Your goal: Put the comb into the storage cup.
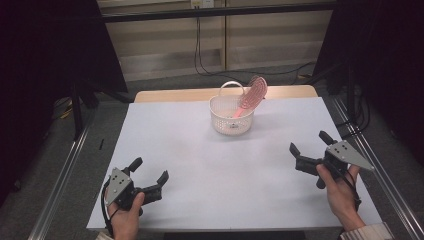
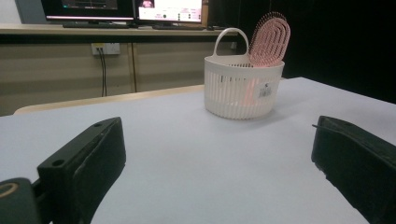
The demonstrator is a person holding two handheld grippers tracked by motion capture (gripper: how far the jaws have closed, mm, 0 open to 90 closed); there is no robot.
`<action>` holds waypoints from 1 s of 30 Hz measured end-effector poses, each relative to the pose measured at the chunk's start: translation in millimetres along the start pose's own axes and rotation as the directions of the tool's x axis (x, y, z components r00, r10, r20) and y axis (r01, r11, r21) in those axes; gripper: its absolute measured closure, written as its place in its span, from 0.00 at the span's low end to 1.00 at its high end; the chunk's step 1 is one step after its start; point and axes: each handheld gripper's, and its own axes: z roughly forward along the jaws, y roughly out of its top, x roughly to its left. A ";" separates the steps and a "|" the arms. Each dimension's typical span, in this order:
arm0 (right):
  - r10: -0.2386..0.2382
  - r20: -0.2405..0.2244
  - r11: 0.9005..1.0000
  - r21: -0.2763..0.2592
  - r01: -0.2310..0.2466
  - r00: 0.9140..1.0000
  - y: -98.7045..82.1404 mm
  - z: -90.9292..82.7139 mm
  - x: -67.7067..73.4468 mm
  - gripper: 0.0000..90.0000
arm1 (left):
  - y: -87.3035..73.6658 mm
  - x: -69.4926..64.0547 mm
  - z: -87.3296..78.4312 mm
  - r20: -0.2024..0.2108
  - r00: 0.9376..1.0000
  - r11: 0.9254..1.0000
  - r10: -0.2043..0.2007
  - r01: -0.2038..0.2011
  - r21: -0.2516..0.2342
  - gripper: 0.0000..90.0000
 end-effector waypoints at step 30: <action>0.003 -0.005 1.000 -0.003 -0.003 1.000 -19.8 -39.2 -7.1 0.00 | -1.8 2.0 0.3 -0.033 0.999 1.000 -0.005 0.005 0.022 0.03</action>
